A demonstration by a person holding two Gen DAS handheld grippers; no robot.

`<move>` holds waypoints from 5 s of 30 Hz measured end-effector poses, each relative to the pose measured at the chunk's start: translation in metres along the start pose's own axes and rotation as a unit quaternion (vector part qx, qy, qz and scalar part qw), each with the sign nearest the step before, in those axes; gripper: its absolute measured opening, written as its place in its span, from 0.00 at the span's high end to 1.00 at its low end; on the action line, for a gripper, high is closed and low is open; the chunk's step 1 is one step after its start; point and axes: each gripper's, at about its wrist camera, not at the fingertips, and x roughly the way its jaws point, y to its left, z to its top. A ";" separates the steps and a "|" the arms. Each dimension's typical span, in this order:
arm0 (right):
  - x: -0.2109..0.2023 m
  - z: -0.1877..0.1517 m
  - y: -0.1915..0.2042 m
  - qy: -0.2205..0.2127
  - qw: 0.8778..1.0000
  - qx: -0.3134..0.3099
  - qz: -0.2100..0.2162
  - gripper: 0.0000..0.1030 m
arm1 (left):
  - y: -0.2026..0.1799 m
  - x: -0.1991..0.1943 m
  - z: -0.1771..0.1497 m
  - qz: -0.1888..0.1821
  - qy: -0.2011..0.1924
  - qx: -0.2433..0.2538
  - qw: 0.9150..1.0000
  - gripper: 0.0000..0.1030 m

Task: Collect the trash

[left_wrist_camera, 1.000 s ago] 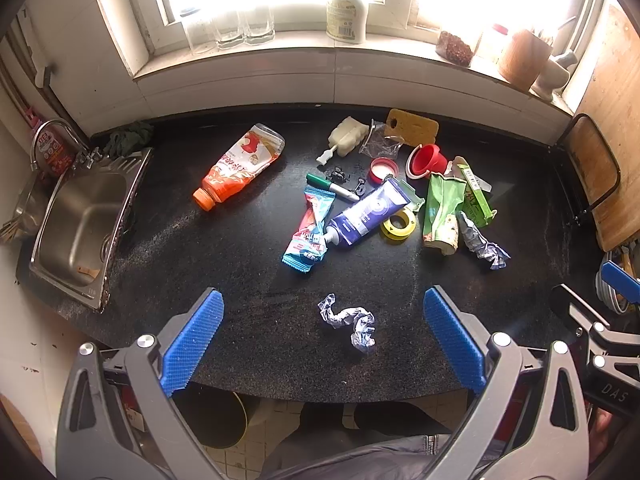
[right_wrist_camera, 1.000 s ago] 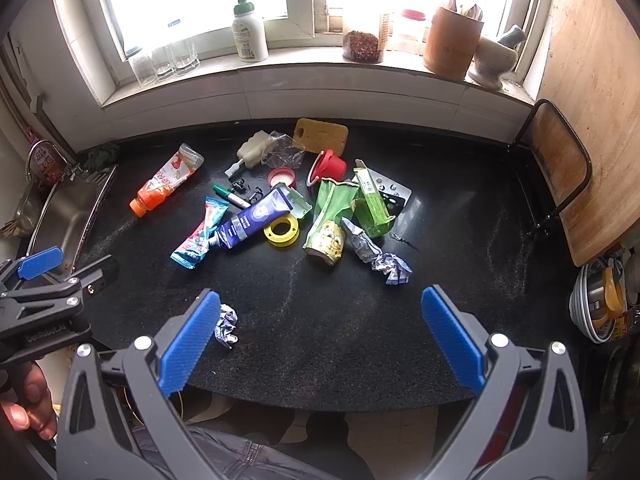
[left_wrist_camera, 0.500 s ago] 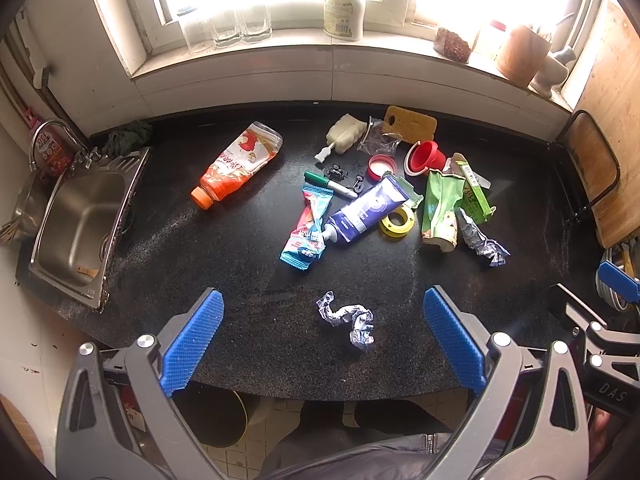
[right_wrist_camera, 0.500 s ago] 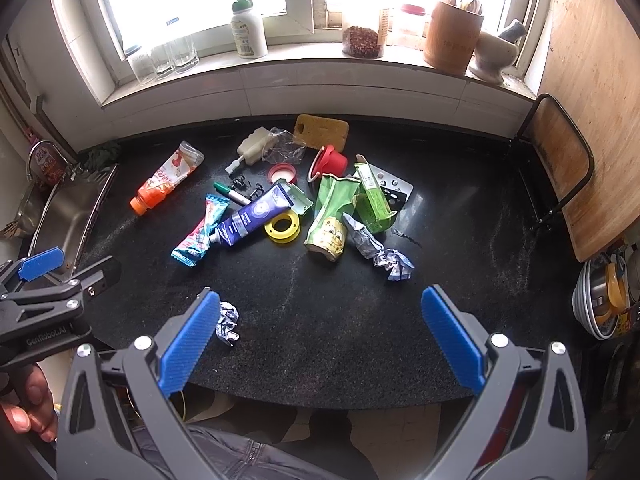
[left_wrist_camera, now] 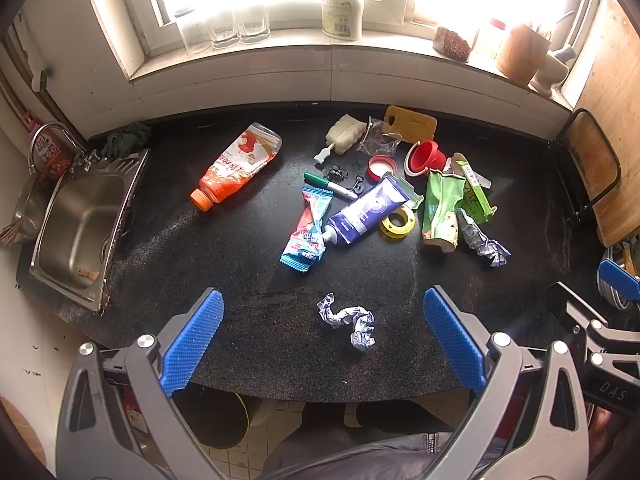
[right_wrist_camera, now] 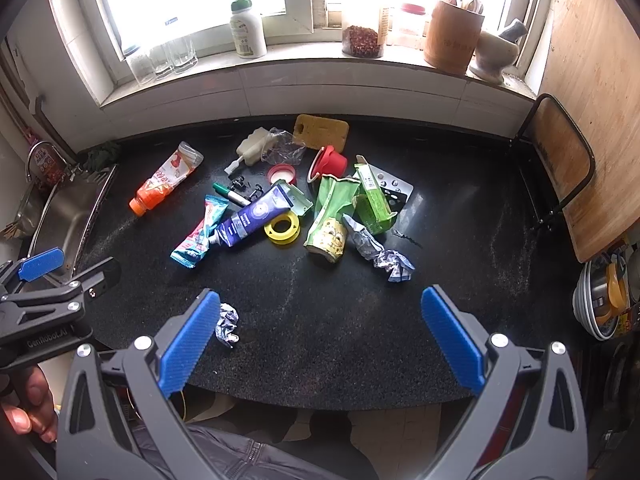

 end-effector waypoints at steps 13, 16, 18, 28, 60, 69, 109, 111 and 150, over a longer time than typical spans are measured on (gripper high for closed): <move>0.001 0.000 0.000 0.002 1.000 0.000 0.000 0.05 | -0.002 0.005 0.004 -0.001 0.005 0.002 1.000 0.05; 0.003 0.000 -0.001 0.005 1.000 0.002 0.002 0.05 | -0.001 0.010 0.004 -0.004 0.010 0.003 1.000 0.05; 0.007 0.000 -0.003 0.008 1.000 0.007 0.007 0.05 | 0.001 0.015 0.004 -0.007 0.015 0.004 1.000 0.05; 0.048 0.005 -0.018 0.013 1.000 0.014 0.010 0.05 | 0.021 0.082 0.009 -0.013 0.040 0.051 0.998 0.05; 0.290 0.082 -0.100 0.151 0.988 -0.043 0.013 0.64 | 0.025 0.289 0.050 -0.015 0.100 0.057 0.993 0.21; 0.264 0.086 -0.093 0.103 0.993 -0.059 -0.017 0.71 | 0.018 0.274 0.051 -0.022 0.083 0.053 0.995 0.78; 0.088 -0.134 0.428 0.111 0.782 -0.498 0.358 0.73 | 0.291 0.043 -0.308 0.184 0.026 -0.379 0.906 0.86; 0.090 -0.163 0.451 0.125 0.765 -0.517 0.364 0.73 | 0.303 0.049 -0.340 0.185 0.032 -0.403 0.896 0.86; 0.254 -0.320 0.508 0.224 0.728 -0.566 0.316 0.26 | 0.332 0.222 -0.482 0.110 0.073 -0.457 0.880 0.24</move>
